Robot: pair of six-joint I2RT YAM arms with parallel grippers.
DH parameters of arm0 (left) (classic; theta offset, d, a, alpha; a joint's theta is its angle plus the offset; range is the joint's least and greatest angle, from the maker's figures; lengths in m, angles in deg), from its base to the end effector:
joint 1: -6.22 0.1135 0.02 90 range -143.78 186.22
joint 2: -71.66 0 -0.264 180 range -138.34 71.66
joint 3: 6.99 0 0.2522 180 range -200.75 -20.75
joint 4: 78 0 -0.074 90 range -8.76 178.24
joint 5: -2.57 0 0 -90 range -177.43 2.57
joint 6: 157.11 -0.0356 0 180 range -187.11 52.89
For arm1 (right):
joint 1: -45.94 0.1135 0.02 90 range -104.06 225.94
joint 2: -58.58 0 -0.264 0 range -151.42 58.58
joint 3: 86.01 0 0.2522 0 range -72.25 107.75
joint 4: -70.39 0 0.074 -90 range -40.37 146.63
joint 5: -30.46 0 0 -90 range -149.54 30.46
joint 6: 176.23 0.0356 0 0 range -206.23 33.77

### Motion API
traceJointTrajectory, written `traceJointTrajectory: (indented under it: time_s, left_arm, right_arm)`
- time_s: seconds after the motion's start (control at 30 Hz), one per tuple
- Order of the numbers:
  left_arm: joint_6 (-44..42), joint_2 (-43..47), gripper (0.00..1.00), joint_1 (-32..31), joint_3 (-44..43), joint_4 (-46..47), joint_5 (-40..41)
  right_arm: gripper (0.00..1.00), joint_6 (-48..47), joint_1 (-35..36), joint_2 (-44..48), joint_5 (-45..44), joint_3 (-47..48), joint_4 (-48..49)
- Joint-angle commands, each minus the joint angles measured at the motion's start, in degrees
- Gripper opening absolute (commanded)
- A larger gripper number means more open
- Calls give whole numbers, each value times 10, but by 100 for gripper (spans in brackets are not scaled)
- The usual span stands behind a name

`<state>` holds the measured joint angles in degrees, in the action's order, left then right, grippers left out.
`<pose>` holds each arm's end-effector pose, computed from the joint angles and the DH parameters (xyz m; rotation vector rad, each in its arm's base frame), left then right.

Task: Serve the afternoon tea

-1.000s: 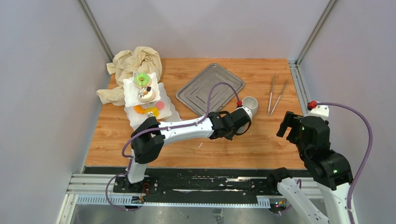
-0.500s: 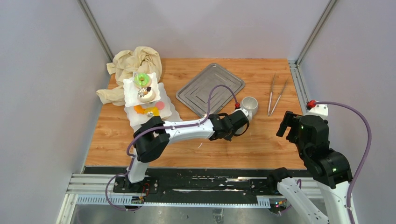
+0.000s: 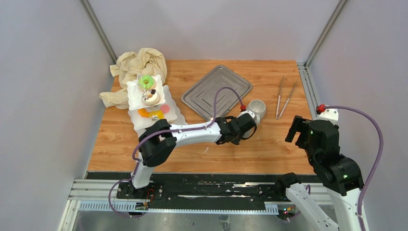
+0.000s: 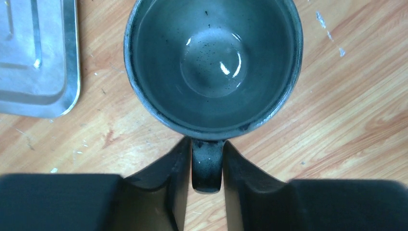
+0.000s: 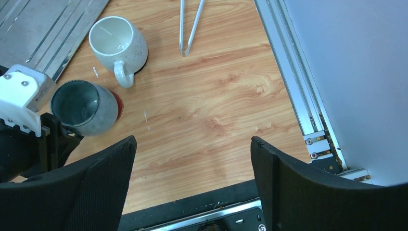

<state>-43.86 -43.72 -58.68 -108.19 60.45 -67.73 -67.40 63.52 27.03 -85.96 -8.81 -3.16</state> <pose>0.1968 -0.3917 0.2014 0.7551 2.3575 -0.2218 0.0666 0.0045 0.3824 0.3020 1.9810 -0.0692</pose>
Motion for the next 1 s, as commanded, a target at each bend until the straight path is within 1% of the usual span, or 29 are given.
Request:
traceJointTrajectory:
  time_s: [0.0, 0.07, 0.2, 0.33, 0.37, 0.43, 0.5, 0.53, 0.63, 0.77, 0.83, 0.87, 0.97]
  left_arm:
    - [25, -17, 42, 6, -24, -2, -8]
    - [30, -16, 49, 6, -25, -5, -9]
    - [35, 3, 69, 6, -25, -13, 1]
    - [32, 32, 81, 6, -28, -31, 5]
    - [31, 42, 83, 6, -29, -39, 4]
    - [21, 66, 85, 6, -23, -49, -15]
    - [7, 88, 88, 5, -17, -64, -56]
    - [4, 104, 89, 0, -12, -78, -65]
    - [3, 165, 94, -23, 27, -97, -51]
    - [6, 258, 98, -30, 103, -86, -68]
    - [1, 303, 100, -30, 140, -85, -55]
    - [0, 329, 98, -30, 157, -86, -36]
    - [1, 395, 98, -23, 217, -77, 28]
  right_arm:
    - [87, 3, -9, 5, -2, 2, -12]
    - [87, 4, -8, 1, 2, 1, -12]
    - [87, 4, -8, -7, 3, 1, -12]
    - [88, 8, -8, -14, 3, -13, 2]
    - [88, 7, -9, -18, 22, -18, 5]
    - [88, 7, -9, -29, 31, -28, 11]
    - [88, 28, -9, -51, 14, -36, 4]
    - [88, 27, -9, -65, 3, -33, -2]
    - [88, 27, -11, -117, -18, -25, -17]
    - [88, 30, -20, -157, 53, -24, 6]
    - [88, 38, -21, -160, 82, -25, 26]
    - [88, 45, -22, -159, 85, -24, 34]
    - [88, 75, -21, -147, 45, -15, 38]
